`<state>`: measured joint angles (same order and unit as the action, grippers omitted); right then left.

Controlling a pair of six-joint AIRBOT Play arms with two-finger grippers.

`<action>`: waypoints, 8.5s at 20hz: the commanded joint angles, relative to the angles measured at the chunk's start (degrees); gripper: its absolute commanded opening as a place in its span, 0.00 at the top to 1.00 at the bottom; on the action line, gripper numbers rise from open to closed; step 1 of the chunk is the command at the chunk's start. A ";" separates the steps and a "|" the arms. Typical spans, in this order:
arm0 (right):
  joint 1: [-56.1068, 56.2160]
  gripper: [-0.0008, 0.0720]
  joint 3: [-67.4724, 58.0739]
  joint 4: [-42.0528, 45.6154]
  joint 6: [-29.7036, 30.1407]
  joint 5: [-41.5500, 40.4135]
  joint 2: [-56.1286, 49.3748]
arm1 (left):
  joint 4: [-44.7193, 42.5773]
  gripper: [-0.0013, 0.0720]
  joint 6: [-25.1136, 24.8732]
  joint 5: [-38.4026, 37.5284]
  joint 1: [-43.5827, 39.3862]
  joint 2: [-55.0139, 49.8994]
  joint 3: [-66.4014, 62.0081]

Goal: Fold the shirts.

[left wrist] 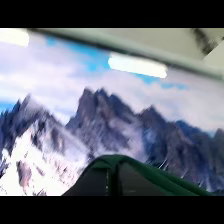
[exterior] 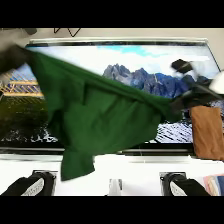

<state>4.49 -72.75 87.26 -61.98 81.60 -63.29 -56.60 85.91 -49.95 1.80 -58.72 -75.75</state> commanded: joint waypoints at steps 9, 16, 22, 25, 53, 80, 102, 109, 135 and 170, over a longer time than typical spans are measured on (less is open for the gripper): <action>0.11 0.94 6.99 -21.84 -7.26 -35.91 -19.08 | 7.74 0.86 0.76 -0.72 -3.06 -24.30 7.89; -14.14 0.24 -1.70 -11.87 0.63 -15.15 -14.40 | -8.17 0.19 0.96 -28.04 9.05 -23.50 -2.16; -26.91 0.28 3.37 -14.73 7.26 0.98 -13.68 | -6.47 0.19 -2.93 -28.85 19.34 -16.17 23.17; -24.94 0.27 5.64 -18.67 9.97 2.47 -13.68 | -2.23 0.19 -4.00 -17.88 17.51 -16.09 33.00; -18.69 0.95 19.63 -29.07 12.70 -14.45 -18.64 | 2.67 0.94 -5.31 -7.30 7.48 -4.24 31.65; -18.69 0.95 -26.86 -4.52 9.66 6.10 10.45 | -11.15 0.94 0.33 -32.96 7.50 5.20 -33.35; -7.87 0.95 -23.54 2.89 -5.35 -30.75 -42.14 | 2.19 0.94 2.23 13.31 -4.35 -38.51 -2.47; -8.68 0.95 -23.47 3.41 6.60 -10.16 -38.38 | -3.96 0.94 -0.50 -15.69 -1.53 -35.85 -3.52; -27.45 0.24 -4.11 -4.79 11.21 7.93 -20.81 | 8.02 0.15 0.20 -19.39 -4.17 -3.50 50.14; -27.45 0.95 14.23 -11.15 12.79 5.01 -27.36 | 15.67 0.94 -1.29 -1.57 -14.58 -1.18 52.02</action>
<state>-22.85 -57.76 78.04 -49.34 83.99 -90.61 -41.06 84.68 -51.37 -12.95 -61.25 -23.38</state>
